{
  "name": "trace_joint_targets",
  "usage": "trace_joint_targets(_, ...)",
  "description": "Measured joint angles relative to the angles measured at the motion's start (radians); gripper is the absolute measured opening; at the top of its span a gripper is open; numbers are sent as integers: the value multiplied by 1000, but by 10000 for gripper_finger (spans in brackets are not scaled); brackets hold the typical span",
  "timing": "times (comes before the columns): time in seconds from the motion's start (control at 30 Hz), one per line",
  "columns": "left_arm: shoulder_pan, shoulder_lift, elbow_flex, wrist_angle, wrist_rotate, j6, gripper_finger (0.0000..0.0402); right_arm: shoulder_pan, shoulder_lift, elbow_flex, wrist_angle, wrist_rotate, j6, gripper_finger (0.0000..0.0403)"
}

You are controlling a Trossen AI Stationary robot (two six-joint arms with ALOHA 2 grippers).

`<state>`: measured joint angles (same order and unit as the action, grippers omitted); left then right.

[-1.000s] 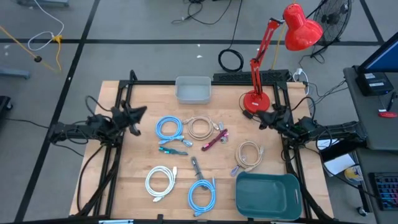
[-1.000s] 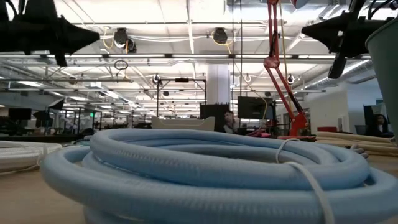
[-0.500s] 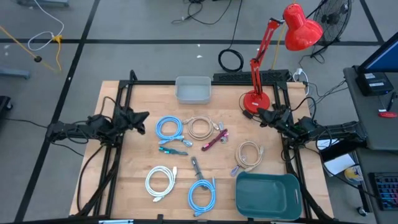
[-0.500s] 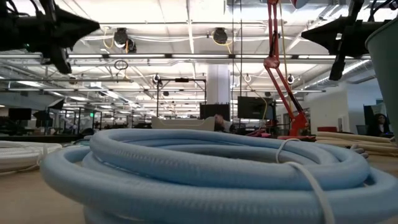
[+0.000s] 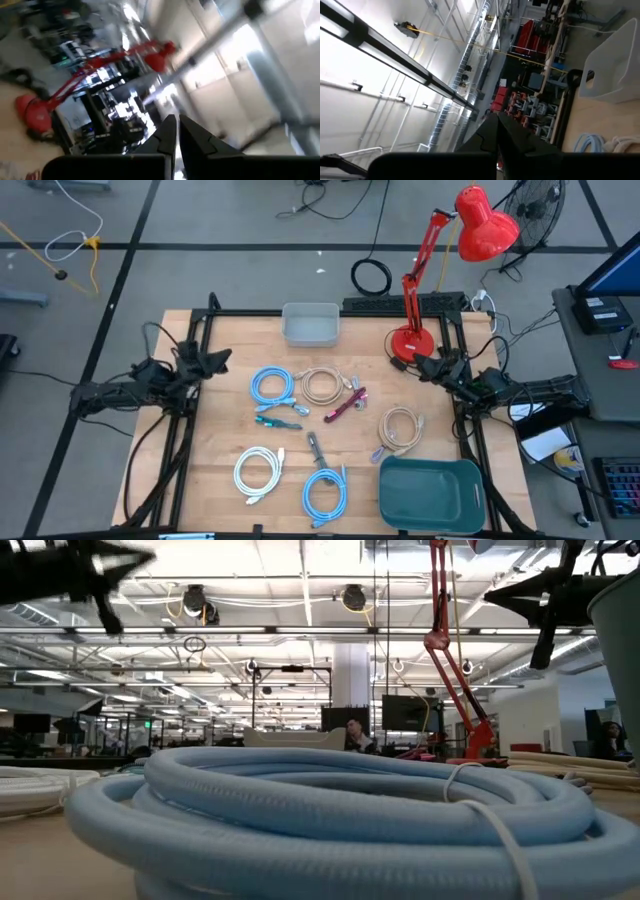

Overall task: Pick & Place USB Port
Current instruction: Put the brown hdmi cable into the blue bin

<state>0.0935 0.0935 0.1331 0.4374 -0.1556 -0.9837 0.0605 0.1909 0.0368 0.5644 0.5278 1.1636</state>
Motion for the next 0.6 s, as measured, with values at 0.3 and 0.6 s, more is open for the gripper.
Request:
trace_joint_targets(0.3,12,332,562,-778,104,443,21,0,0,0,0,0,-6,0)
trace_joint_targets(0.6,12,652,797,-1108,110,585,21,-6,28,90,303,-107,-607,0)
